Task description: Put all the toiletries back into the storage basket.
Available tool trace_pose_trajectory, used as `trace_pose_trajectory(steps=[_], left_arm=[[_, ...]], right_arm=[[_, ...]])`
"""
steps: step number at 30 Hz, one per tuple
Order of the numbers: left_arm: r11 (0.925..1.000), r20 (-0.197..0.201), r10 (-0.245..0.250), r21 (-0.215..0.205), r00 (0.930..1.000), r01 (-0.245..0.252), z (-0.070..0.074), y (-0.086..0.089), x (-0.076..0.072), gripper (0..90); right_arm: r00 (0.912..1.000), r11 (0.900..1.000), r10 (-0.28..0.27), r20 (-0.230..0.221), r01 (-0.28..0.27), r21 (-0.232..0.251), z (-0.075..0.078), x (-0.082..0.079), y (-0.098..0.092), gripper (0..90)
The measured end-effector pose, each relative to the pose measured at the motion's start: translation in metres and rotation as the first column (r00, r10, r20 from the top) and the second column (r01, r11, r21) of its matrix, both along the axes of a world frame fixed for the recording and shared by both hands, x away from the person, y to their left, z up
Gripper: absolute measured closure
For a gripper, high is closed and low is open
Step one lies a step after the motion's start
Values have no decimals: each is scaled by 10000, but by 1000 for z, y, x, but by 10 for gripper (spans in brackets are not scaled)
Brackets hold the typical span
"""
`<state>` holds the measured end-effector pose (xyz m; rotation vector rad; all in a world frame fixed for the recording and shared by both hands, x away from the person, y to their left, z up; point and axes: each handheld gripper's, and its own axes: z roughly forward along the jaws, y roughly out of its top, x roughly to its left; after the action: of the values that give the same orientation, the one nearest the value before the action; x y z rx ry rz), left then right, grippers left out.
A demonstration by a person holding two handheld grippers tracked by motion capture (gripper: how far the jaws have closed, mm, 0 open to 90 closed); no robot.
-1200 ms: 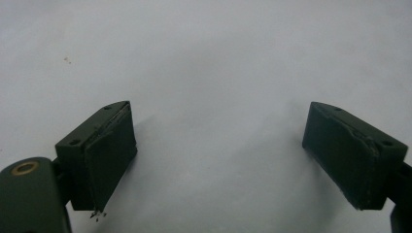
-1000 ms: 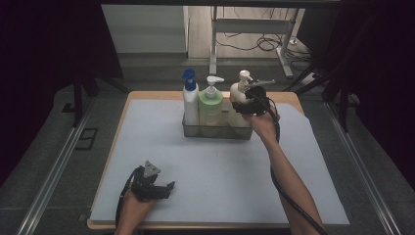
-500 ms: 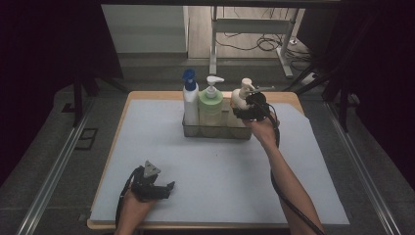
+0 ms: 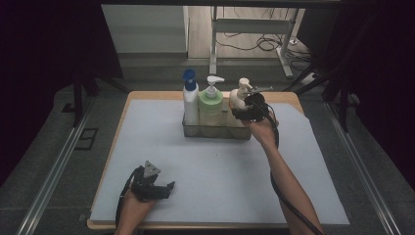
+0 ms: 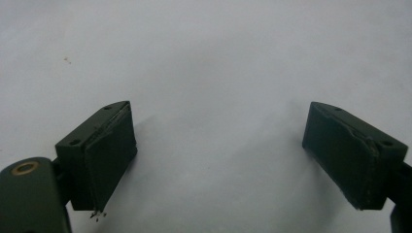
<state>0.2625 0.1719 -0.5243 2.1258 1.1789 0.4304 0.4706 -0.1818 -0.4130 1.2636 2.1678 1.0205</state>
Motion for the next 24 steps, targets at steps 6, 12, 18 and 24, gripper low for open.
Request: trace_pose_trajectory(steps=[6,12,18,24], left_arm=[[10000,-6,2,7,10000,-2,0,0,0,118],[10000,-5,4,5,10000,-4,0,0,0,118],[10000,0,6,8,10000,-6,0,0,0,118],[10000,0,7,7,10000,-7,0,0,0,118]], right_arm=[[10000,9996,54,-52,-52,267,-3,0,-5,267],[9998,9997,170,124,-172,167,-3,-6,-10,259],[9993,9994,307,210,-309,134,1,-14,-14,274],[9986,9987,504,147,-505,88,1,-22,-17,297]])
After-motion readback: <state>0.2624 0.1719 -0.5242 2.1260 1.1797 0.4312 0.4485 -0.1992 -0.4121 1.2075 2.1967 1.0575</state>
